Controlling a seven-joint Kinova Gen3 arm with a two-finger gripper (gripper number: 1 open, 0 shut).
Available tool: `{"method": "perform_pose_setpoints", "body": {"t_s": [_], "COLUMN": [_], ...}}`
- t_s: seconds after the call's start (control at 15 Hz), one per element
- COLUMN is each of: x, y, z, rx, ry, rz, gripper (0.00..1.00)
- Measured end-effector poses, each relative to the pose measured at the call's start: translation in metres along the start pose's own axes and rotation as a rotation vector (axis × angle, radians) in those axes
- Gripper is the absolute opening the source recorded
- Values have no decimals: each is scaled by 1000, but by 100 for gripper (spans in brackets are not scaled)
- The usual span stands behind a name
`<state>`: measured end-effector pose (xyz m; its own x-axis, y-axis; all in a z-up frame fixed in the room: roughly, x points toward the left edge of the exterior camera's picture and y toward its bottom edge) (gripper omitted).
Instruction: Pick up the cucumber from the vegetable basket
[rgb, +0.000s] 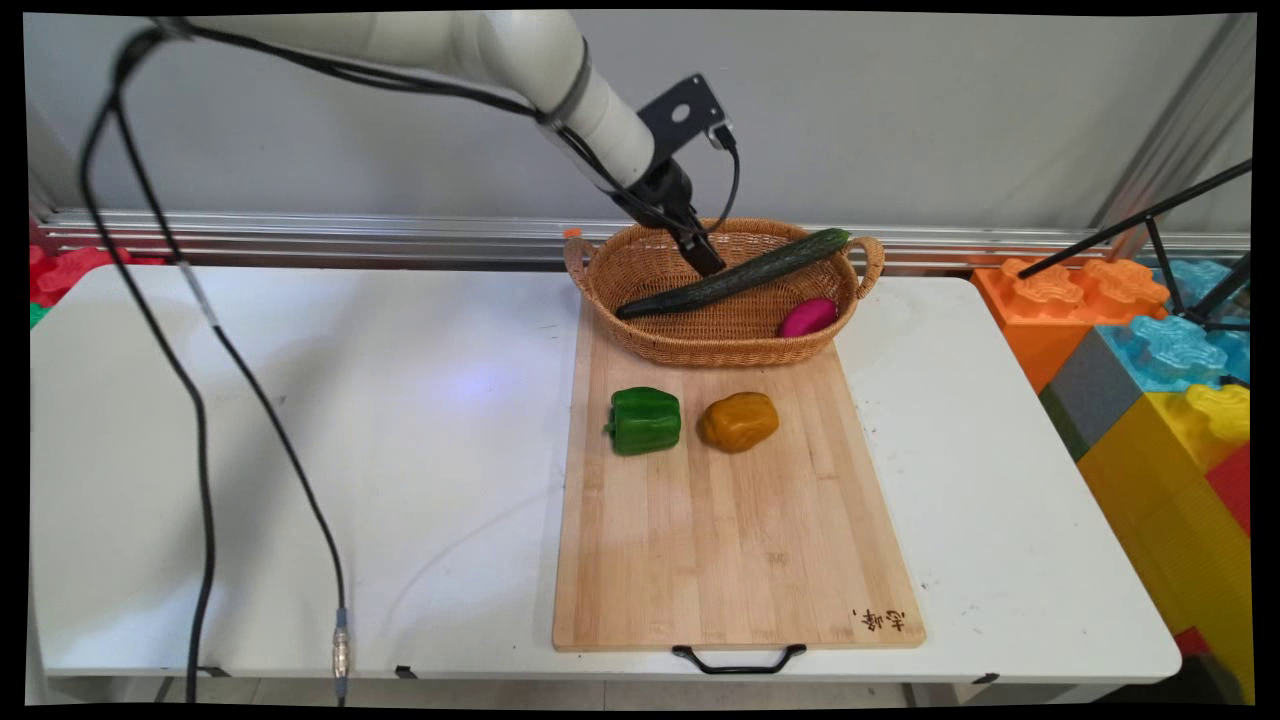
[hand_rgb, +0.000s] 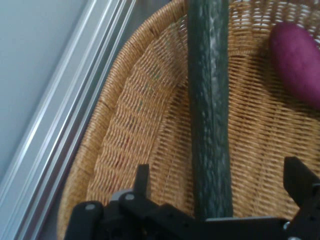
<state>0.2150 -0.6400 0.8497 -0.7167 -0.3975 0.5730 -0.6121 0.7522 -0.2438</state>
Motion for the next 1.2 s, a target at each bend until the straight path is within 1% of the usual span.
{"method": "perform_pose_setpoints", "body": {"t_s": [0.2, 0.4, 0.67, 0.93, 1.0, 1.2], "x": [-4, -7, -10, -11, -11, -10], "y": [-4, -6, -9, -9, -9, -8], "z": [31, 54, 80, 93, 95, 98], "rx": [0, 1, -6, -20, -24, -33], "ry": [14, 24, 32, 33, 33, 33], "rz": [-1, -3, -18, -32, -33, -33], "gripper": [100, 100, 100, 100, 0, 0]}}
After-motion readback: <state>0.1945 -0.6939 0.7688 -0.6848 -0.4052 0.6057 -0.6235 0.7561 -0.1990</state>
